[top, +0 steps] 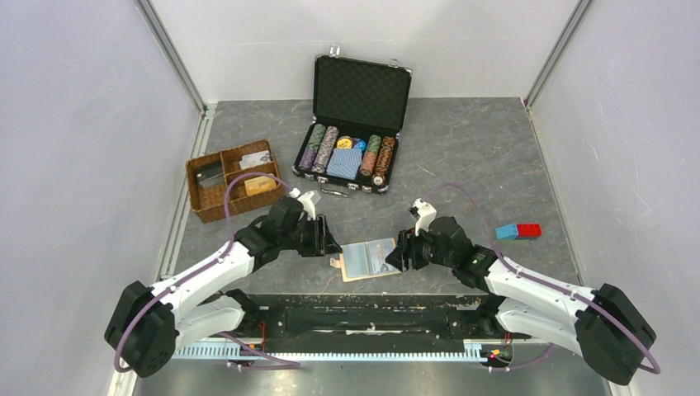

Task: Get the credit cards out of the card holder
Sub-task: Remove the credit card from the card holder.

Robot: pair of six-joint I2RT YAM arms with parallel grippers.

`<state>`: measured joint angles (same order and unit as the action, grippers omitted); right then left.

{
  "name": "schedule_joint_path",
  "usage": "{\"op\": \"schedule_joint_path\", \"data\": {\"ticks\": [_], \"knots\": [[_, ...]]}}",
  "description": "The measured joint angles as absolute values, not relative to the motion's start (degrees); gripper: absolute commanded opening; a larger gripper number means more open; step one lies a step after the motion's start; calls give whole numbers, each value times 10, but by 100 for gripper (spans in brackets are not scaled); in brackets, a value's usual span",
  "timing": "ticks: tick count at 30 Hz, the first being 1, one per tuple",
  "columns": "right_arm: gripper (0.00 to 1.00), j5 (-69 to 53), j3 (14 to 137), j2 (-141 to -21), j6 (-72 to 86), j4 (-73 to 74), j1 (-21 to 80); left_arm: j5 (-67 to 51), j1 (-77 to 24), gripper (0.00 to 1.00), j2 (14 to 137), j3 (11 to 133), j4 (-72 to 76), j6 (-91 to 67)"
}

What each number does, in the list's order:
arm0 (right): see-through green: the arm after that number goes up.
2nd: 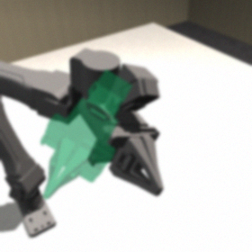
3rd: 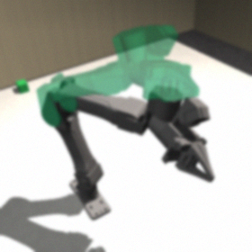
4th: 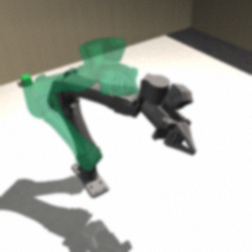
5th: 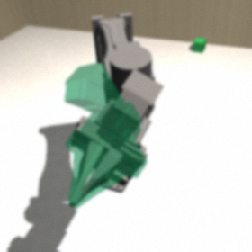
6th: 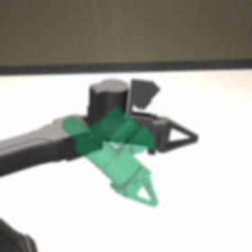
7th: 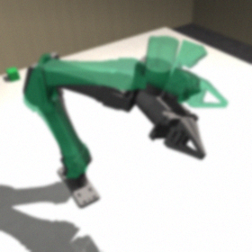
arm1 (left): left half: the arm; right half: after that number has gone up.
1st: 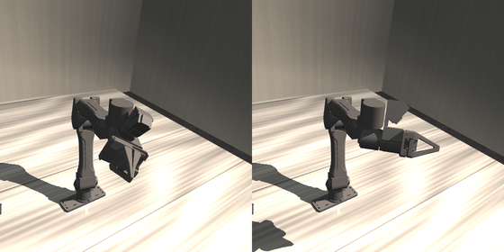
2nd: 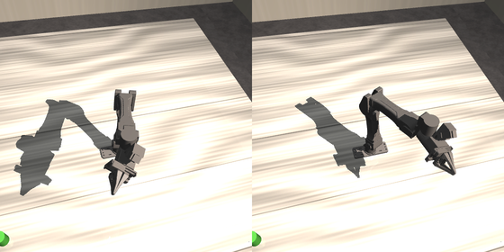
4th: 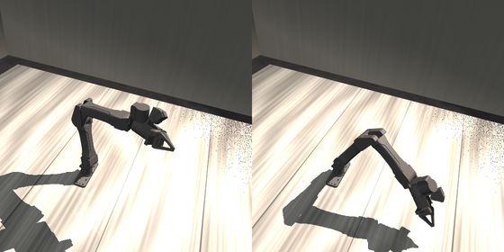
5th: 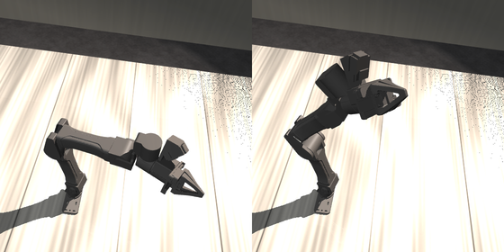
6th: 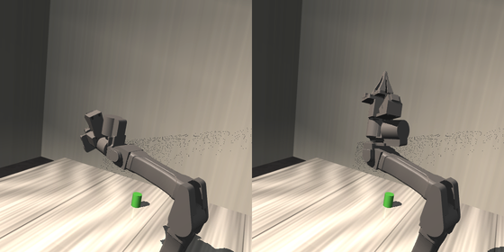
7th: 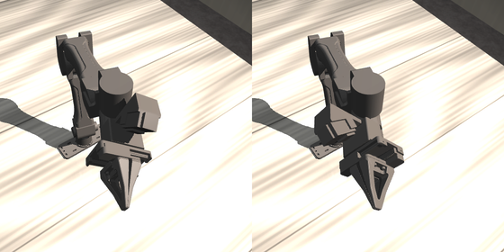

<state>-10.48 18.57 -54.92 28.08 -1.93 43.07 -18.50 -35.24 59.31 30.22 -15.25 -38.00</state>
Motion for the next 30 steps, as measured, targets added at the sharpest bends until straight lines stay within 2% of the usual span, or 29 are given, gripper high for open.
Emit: {"op": "schedule_joint_path", "data": {"ticks": [6,19,30], "knots": [[45,-97,186,-578,290,-53,437,-179,-410,47,604,313,-123,-404],[40,-93,186,-626,296,-99,437,-144,-466,45,700,315,-22,-432],[36,-91,186,-642,301,-131,437,-130,-471,45,716,305,23,-452]]}}
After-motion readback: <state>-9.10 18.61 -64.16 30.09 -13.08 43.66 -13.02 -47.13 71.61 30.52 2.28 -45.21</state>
